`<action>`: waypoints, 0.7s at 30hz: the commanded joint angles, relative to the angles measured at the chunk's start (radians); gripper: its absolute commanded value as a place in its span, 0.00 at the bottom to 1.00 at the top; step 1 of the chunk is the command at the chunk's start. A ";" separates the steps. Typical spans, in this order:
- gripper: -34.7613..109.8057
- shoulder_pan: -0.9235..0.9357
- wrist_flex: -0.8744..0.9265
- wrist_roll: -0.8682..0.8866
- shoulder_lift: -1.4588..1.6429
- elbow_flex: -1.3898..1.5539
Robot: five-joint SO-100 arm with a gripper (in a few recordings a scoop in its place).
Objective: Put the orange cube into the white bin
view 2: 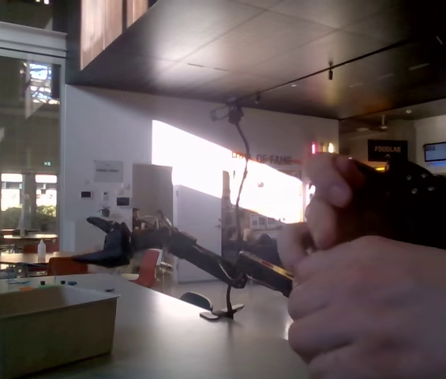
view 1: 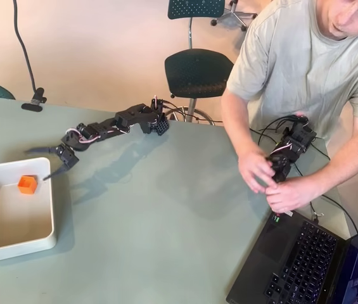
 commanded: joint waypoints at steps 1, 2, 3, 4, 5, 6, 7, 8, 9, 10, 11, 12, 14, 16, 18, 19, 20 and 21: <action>0.66 -0.002 0.006 -0.173 0.097 -0.032; 0.65 -0.005 0.023 -0.216 0.101 -0.032; 0.62 -0.008 0.048 -0.255 0.107 -0.035; 0.60 -0.009 0.083 -0.290 0.117 -0.037; 0.56 -0.012 0.123 -0.325 0.124 -0.034; 0.53 -0.014 0.164 -0.353 0.132 -0.038; 0.49 -0.014 0.209 -0.380 0.138 -0.043; 0.46 -0.014 0.247 -0.403 0.149 -0.044; 0.42 -0.015 0.287 -0.425 0.169 -0.044; 0.39 -0.015 0.325 -0.443 0.193 -0.044; 0.37 -0.015 0.364 -0.465 0.216 -0.044; 0.35 -0.015 0.400 -0.488 0.239 -0.044; 0.32 -0.015 0.474 -0.549 0.290 -0.044; 0.31 -0.015 0.552 -0.621 0.347 -0.044; 0.31 -0.009 0.641 -0.687 0.399 -0.044; 0.31 -0.008 0.692 -0.712 0.420 -0.044; 0.31 -0.005 0.742 -0.730 0.439 -0.044; 0.31 -0.003 0.795 -0.742 0.457 -0.044</action>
